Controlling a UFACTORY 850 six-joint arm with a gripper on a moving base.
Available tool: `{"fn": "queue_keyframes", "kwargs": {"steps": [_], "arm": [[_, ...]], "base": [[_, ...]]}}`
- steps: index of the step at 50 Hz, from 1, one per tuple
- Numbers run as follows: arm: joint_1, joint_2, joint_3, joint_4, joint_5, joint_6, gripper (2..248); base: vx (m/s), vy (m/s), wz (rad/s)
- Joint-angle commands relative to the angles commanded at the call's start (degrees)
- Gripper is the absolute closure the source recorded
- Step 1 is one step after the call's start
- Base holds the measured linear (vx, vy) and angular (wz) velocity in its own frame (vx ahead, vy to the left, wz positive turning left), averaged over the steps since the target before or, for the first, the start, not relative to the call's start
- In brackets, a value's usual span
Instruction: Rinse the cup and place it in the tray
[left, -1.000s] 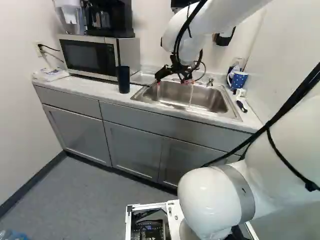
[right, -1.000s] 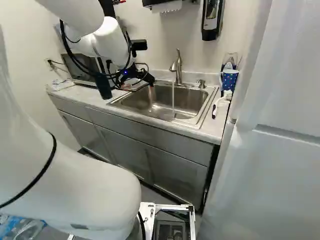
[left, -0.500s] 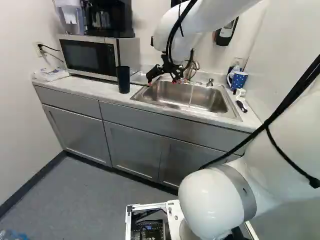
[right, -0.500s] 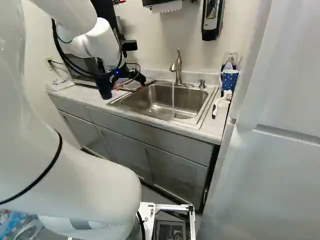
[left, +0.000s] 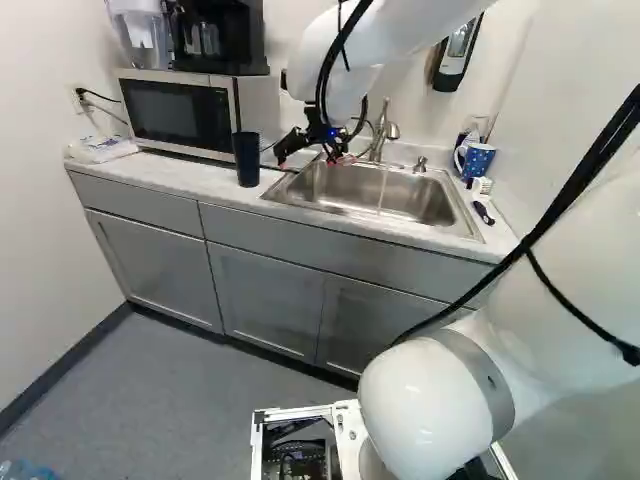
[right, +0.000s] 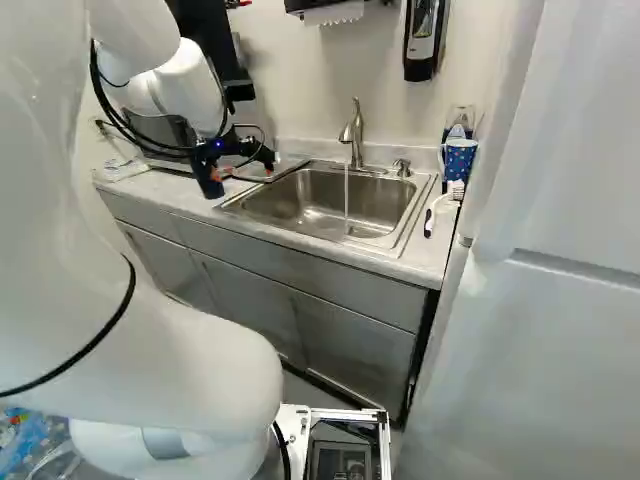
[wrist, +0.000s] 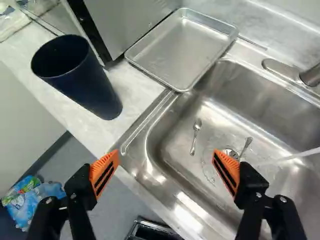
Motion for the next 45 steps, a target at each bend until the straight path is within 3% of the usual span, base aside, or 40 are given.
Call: {"fn": "queue_keyframes", "kwargs": {"steps": [45], "arm": [[8.51,-7.32,-3.23,0.00,8.66,0.00,3]], "base": [[0.000,0.000,0.000]]}}
